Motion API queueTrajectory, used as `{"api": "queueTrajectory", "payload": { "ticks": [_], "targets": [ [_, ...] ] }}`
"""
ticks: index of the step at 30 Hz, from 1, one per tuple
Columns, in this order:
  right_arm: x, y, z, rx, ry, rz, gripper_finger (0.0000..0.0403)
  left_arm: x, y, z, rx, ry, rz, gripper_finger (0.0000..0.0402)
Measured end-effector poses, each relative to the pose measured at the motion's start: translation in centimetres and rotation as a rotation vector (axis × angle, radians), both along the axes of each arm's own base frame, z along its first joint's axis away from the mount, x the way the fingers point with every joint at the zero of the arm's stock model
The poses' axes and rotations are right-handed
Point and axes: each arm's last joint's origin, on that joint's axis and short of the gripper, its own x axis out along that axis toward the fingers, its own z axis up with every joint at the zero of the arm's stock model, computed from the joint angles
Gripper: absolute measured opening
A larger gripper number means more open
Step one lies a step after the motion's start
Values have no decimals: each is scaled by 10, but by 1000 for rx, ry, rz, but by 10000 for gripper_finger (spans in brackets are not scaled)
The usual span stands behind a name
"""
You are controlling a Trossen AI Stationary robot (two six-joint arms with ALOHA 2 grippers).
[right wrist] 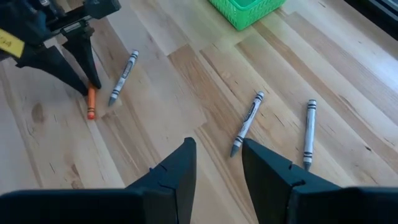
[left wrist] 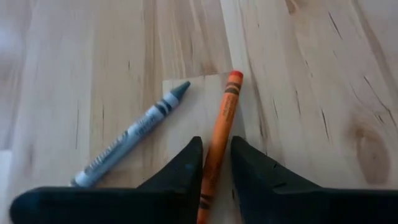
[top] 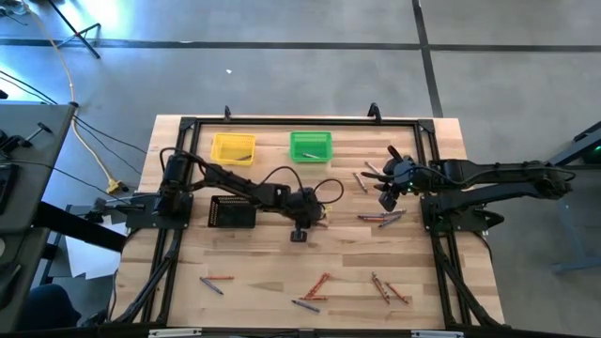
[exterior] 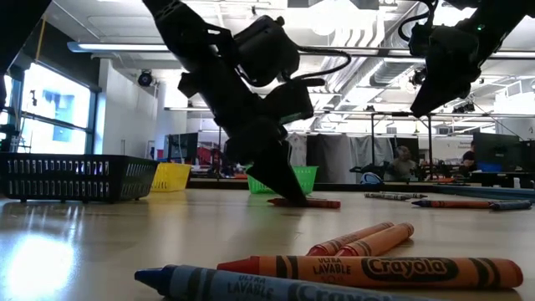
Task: Sort crayons
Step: Put the orange crayon into the black bin
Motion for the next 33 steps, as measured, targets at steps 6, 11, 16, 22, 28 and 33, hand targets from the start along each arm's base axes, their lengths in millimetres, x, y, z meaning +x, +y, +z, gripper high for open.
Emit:
{"api": "queueTrajectory", "payload": {
  "ticks": [6,11,16,22,28,33],
  "targets": [
    [0,0,0,0,0,0,123,-3,7,-2,-58,42,24,10],
    [0,0,0,0,0,0,123,-4,8,-1,-86,46,43,6],
    [0,0,0,-2,1,3,123,-7,8,7,-88,45,43,3],
    [0,0,0,-2,1,3,123,-14,8,22,-87,57,44,1],
    [0,0,0,-2,1,3,123,-25,7,55,-53,36,66,1],
    [0,0,0,-2,1,3,123,-50,6,87,0,110,157,1]
  ]
}}
